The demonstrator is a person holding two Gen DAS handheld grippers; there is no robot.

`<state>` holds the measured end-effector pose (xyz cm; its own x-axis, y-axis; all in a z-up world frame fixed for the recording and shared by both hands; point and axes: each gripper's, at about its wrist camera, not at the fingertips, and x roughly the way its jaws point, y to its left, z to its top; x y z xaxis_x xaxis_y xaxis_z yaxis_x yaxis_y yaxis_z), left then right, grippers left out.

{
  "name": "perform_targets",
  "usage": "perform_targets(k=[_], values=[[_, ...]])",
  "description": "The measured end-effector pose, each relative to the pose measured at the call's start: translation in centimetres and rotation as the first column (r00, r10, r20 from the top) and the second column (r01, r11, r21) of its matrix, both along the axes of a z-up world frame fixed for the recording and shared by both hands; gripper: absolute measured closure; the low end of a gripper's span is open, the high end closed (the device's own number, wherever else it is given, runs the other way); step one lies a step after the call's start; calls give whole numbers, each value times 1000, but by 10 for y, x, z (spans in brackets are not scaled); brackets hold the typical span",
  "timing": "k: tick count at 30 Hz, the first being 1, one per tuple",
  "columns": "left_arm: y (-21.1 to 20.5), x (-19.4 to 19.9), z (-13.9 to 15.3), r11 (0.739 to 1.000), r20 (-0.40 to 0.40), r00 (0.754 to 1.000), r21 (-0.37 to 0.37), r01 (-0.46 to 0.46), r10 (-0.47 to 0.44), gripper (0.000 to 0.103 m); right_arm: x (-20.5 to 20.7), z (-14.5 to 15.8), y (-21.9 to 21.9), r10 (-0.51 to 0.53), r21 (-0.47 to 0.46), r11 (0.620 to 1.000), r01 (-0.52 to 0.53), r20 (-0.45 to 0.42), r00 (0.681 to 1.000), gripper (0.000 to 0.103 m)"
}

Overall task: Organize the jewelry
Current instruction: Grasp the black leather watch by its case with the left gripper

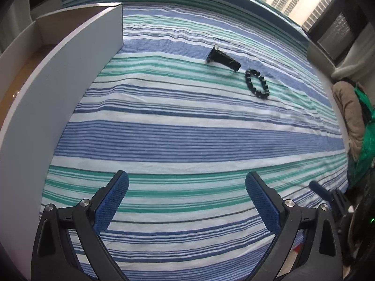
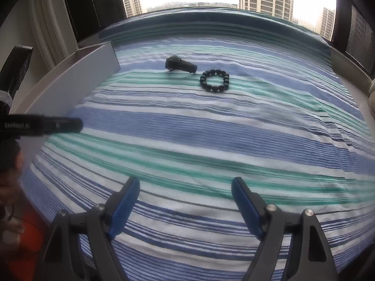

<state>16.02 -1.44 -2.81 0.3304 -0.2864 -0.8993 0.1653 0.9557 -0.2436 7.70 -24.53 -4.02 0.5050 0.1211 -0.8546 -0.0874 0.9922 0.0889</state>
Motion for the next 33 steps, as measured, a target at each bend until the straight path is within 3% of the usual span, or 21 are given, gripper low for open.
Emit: perform_targets(k=[4, 11, 16, 20, 28, 31, 32, 33], values=[[-9, 37, 15, 997, -4, 1000, -81, -2, 1, 3, -6, -5, -15, -48, 12, 999, 48, -15, 999, 21], [-35, 105, 16, 990, 15, 1000, -137, -16, 18, 3, -12, -4, -40, -130, 16, 991, 131, -6, 991, 21], [-63, 156, 10, 989, 56, 997, -141, -35, 44, 3, -18, -11, -41, -131, 20, 991, 132, -28, 991, 21], [-85, 190, -5, 996, 91, 995, -81, -43, 50, 5, -24, -12, -40, -126, 26, 992, 127, -37, 991, 21], [-106, 213, -37, 999, 17, 1000, 46, -13, 12, 29, -32, -15, -50, -148, 25, 988, 150, -53, 988, 21], [-113, 212, -46, 996, -10, 1000, 88, 31, -30, 43, -29, -14, -55, -162, 34, 986, 164, -60, 985, 21], [-115, 211, -49, 994, -17, 999, 94, 47, -45, 53, -27, -12, -56, -159, 43, 986, 161, -58, 986, 21], [-117, 210, -52, 993, -24, 998, 102, 61, -59, 75, -24, -8, -57, -149, 52, 987, 152, -53, 987, 21]])
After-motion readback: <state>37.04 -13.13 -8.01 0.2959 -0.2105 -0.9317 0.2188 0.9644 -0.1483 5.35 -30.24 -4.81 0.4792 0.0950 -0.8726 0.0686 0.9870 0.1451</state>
